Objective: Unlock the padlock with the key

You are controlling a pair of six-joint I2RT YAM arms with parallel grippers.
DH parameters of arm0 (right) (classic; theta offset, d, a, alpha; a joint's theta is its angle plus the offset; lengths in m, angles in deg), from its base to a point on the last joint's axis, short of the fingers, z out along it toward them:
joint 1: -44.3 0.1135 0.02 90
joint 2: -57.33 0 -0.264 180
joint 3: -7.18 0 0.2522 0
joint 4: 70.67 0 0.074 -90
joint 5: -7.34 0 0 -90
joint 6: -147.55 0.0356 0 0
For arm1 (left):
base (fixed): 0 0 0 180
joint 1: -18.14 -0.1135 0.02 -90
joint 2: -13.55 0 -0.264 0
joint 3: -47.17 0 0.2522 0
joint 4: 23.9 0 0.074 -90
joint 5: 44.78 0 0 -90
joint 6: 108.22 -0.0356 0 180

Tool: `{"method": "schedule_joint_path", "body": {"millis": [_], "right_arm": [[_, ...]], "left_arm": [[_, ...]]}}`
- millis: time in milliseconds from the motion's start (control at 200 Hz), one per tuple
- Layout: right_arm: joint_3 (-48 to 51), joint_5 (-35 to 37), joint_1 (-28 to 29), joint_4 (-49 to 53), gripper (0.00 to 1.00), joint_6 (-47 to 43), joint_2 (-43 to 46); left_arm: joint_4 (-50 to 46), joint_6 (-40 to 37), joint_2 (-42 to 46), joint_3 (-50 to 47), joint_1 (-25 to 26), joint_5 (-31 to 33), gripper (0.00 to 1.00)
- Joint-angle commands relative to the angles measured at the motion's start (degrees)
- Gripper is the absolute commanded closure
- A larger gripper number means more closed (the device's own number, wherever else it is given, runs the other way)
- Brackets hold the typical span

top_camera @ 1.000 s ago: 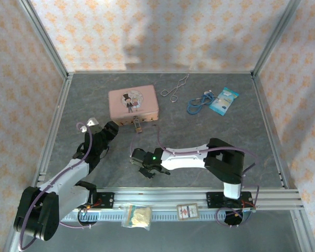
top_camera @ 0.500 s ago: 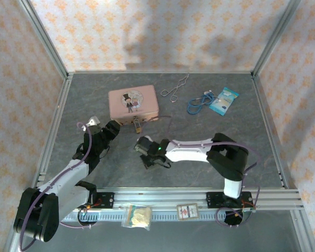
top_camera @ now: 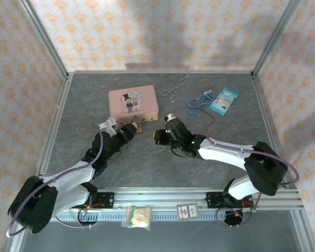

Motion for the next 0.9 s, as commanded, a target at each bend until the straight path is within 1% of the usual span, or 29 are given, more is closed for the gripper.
{"method": "schedule_joint_path", "body": {"millis": [0, 30, 85, 170, 225, 330, 410, 490, 631, 656, 696, 736, 776, 841, 896], "right_arm": [[0.88, 1.79, -1.19, -7.05, 1.0, 4.6, 1.91], [0.34, 2.96, -1.24, -5.39, 1.0, 4.3, 1.89], [-1.96, 7.0, -1.25, 0.95, 1.0, 2.03, 1.32], [-2.94, 14.09, -1.23, 9.48, 1.0, 1.56, 0.34], [-1.26, 17.73, -1.28, 12.5, 1.0, 3.46, 0.56], [3.55, 22.04, -1.31, 14.98, 1.0, 9.67, 1.96], [7.23, 23.09, -1.31, 14.82, 1.0, 14.73, 2.77], [10.56, 22.44, -1.31, 12.91, 1.0, 18.41, 2.88], [12.15, 21.22, -1.31, 11.71, 1.0, 20.68, 1.92], [12.02, 21.04, -1.35, 11.83, 0.96, 20.63, 1.85], [11.72, 20.53, -1.31, 12.08, 0.84, 20.39, 1.96], [11.26, 19.98, -1.31, 12.28, 0.69, 19.66, 2.17], [10.51, 19.92, -1.31, 13.41, 0.6, 18.83, 2.47], [8.88, 21.01, -1.31, 16.57, 0.51, 16.76, 2.71], [7.46, 22.1, -1.55, 19.28, 0.5, 13.99, 2.72]], "left_arm": [[11.65, 0.95, -4.78, -0.22, 3.65, 2.34, 0.44], [12.16, 1.23, -6.39, 0.31, 4.15, 1.73, 0.44], [12.09, 2.23, -9.2, 1.35, 4.29, 0.97, 0.43], [11.13, 3.79, -11.67, 2.03, 4.27, 1.89, 0.43], [8.94, 4.74, -13.01, 2.58, 4.24, 3.26, 0.43], [7.58, 5.31, -14.56, 3.31, 4.29, 3.47, 0.42], [7.55, 6.0, -15.3, 3.28, 4.28, 3.75, 0.42], [7.57, 6.22, -15.64, 3.56, 4.29, 3.83, 0.42], [6.2, 5.89, -15.5, 4.36, 4.28, 4.13, 0.42], [6.02, 5.83, -15.36, 4.48, 4.28, 4.26, 0.42], [5.7, 5.83, -15.29, 4.46, 4.29, 4.48, 0.42], [5.37, 5.88, -15.14, 4.47, 4.25, 4.72, 0.42], [5.11, 5.93, -14.97, 4.46, 4.29, 4.96, 0.42], [4.81, 5.99, -14.71, 4.28, 4.29, 5.24, 0.41], [4.57, 5.96, -14.32, 4.24, 4.28, 5.5, 0.41]]}}
